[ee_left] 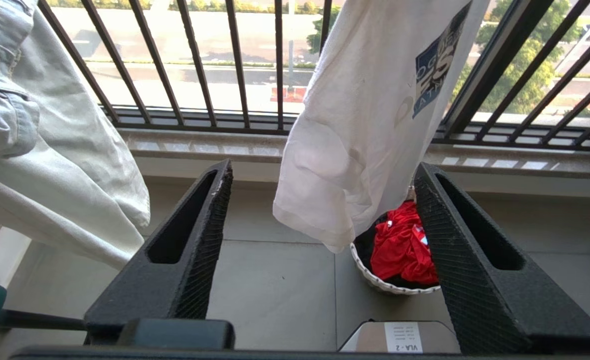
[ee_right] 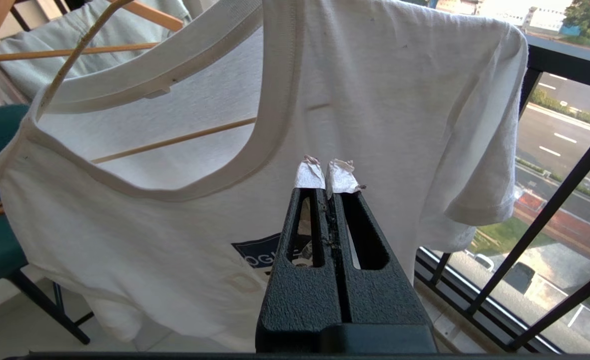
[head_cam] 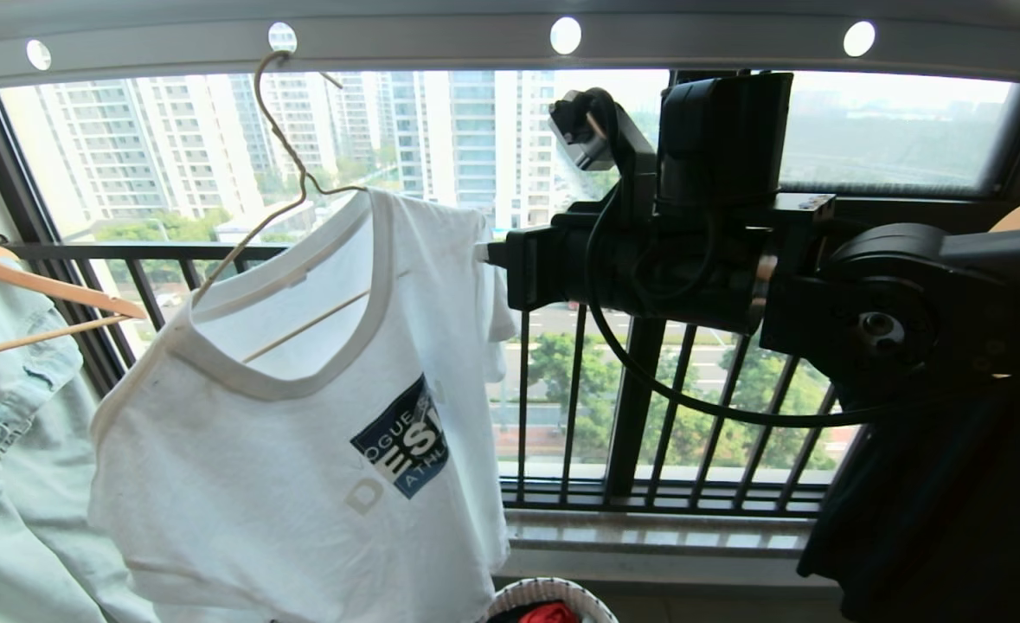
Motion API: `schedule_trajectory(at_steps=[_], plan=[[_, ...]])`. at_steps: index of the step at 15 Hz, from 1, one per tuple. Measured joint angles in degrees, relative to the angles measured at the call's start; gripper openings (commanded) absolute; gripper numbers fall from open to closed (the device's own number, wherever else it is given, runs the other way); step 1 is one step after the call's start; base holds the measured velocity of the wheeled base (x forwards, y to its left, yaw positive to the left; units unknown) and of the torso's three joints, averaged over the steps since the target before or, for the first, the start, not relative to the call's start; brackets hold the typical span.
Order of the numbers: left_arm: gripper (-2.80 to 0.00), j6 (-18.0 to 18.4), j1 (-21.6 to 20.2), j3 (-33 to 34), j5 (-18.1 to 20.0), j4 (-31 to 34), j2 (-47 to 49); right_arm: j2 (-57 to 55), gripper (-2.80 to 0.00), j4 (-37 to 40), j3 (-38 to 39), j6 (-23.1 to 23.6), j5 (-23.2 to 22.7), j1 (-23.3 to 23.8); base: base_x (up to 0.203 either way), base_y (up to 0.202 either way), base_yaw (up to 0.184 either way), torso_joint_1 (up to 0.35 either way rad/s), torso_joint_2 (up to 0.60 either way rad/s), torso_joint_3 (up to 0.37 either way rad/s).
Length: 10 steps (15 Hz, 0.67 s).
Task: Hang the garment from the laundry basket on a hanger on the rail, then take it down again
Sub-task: Take the clothes off the clothes rack
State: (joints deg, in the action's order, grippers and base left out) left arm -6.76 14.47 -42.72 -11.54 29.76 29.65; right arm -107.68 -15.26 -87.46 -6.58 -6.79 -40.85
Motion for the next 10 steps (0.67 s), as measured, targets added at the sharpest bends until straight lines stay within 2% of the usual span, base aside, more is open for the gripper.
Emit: schedule_trajectory(at_steps=[4,6,10], plan=[[-2.80,-1.18,-0.97,-1.44,0.05,-0.25,0.39,0.43,-2.80,-0.15,0.28,-0.20,-0.07,-0.13,0.000,0.000,0.000,0.000,0.00,0.000],[-2.80,-3.63,-1.27,-1.88,-0.05,-3.11,-0.14,0.51,-2.80,-0.17,0.29,-0.94,-0.08,-0.18,0.000,0.000,0.000,0.000,0.00,0.000],[-2.80,-3.67,-1.98,-1.27,-0.24,-6.00,-1.34,2.29,-2.80,0.25,1.98,-1.55,0.69,-0.13,0.000,0.000,0.000,0.000,0.00,0.000]])
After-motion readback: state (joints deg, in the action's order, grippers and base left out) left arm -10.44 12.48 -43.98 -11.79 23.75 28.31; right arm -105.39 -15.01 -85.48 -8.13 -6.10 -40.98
